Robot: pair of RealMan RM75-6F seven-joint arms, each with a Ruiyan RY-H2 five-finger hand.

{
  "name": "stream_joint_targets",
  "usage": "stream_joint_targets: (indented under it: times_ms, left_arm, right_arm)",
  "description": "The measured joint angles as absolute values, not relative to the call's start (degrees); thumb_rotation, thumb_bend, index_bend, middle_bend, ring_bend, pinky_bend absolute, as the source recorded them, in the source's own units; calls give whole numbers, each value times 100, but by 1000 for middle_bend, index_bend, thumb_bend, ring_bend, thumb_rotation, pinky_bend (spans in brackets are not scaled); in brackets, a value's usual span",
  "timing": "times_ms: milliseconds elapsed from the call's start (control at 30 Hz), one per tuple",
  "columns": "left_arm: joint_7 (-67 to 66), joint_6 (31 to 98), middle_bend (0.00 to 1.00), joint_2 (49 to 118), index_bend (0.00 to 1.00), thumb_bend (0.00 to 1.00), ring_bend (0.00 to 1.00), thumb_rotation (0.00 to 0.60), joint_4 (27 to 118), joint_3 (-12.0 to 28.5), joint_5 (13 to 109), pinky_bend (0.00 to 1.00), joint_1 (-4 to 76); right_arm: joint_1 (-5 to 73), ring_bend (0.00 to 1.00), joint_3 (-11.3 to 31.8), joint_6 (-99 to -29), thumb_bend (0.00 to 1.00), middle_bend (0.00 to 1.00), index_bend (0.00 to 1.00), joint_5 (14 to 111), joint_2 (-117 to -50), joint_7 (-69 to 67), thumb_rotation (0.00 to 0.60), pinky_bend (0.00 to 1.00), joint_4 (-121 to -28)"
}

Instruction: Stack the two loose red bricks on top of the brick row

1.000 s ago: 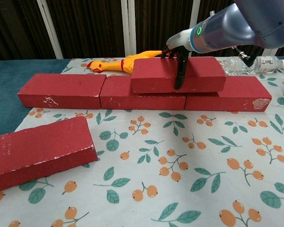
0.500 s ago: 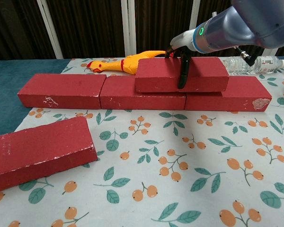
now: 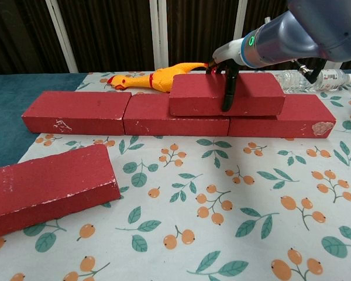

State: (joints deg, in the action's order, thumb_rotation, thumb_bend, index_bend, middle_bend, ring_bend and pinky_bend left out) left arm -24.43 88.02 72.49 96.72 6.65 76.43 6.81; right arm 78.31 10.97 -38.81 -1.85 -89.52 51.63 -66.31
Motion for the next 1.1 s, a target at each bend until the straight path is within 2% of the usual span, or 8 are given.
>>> stream_joint_targets:
  times_ms: [533, 667, 733, 867, 1100]
  left_arm:
    - [-2499, 8792, 0, 7278, 0, 0, 0, 600, 9652, 672, 7621, 105, 693]
    - [-2517, 8776, 0, 7287, 0, 0, 0, 600, 9644, 671, 7610, 105, 700]
    - [-2528, 8772, 0, 7292, 0, 0, 0, 600, 9643, 668, 7610, 105, 704]
    - [-2540, 8784, 0, 7299, 0, 0, 0, 600, 9645, 667, 7615, 105, 702]
    - [-2557, 8779, 0, 7306, 0, 0, 0, 600, 9643, 669, 7606, 105, 707]
  right_arm:
    - [7845, 317, 902, -3727, 64, 356, 378, -117, -9069, 4941, 600, 0, -6424]
    - [7840, 258, 878, -3713, 64, 344, 370, -82, -9072, 4868, 600, 0, -6409]
    - [7838, 204, 858, -3714, 64, 296, 332, -75, -9070, 4845, 600, 0, -6409]
    - [7854, 116, 794, -3714, 63, 182, 196, -136, -9050, 4847, 600, 0, -6437]
    - [7889, 49, 769, -3759, 63, 94, 82, -217, -9018, 4811, 600, 0, -6487]
